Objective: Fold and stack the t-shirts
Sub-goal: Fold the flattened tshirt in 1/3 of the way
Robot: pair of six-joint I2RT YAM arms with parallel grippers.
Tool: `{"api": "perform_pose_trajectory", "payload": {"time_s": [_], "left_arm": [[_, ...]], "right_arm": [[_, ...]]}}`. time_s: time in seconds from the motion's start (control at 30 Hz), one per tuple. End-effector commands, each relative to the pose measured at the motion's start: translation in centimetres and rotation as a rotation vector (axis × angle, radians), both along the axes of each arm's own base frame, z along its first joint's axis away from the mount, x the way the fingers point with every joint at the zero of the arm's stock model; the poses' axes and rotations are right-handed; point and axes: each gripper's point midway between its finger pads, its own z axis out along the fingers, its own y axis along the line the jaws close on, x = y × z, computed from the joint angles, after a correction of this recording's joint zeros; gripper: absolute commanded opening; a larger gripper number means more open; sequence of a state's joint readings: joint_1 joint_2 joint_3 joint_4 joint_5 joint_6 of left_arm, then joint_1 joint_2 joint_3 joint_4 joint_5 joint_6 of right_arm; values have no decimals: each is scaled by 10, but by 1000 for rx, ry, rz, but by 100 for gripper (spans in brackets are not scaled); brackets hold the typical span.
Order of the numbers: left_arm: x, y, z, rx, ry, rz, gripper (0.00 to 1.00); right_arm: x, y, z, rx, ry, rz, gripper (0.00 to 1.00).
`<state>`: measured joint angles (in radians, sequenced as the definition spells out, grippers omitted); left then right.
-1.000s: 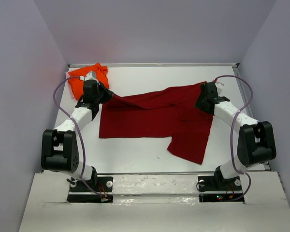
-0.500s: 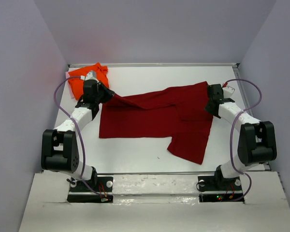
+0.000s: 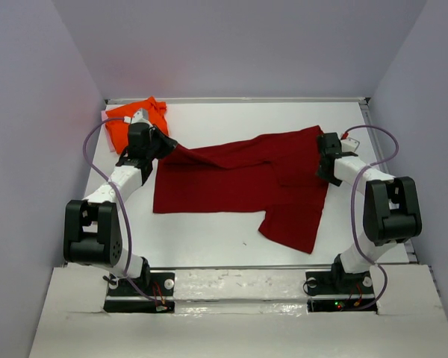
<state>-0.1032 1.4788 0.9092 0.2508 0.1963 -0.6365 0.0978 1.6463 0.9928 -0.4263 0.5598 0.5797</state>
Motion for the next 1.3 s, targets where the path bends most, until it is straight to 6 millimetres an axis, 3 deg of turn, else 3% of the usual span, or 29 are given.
{"api": "perform_pose_trajectory", "payload": {"time_s": [0.0,0.2,0.63,0.77,1.03,1.27], "left_arm": [[-1,-1,23,-11,-76,-10,0],[-1,-1,23,-9,-75,-11,0],[-1,-1,26,-10,-81,-11,0],[-2,-1,27,-12,-86,-15,0],[-1,-1,25,-13,-84,-15,0],[-1,-1,25,-12,-84,-13,0]], "right_arm": [[10,-2,6,-1,-30,-9,50],[13,1,3,12,-19,7,34],[17,10,-8,47,23,59,32],[17,10,-7,41,21,59,0],[15,5,-4,38,13,45,0],[22,8,17,53,-53,61,0]]}}
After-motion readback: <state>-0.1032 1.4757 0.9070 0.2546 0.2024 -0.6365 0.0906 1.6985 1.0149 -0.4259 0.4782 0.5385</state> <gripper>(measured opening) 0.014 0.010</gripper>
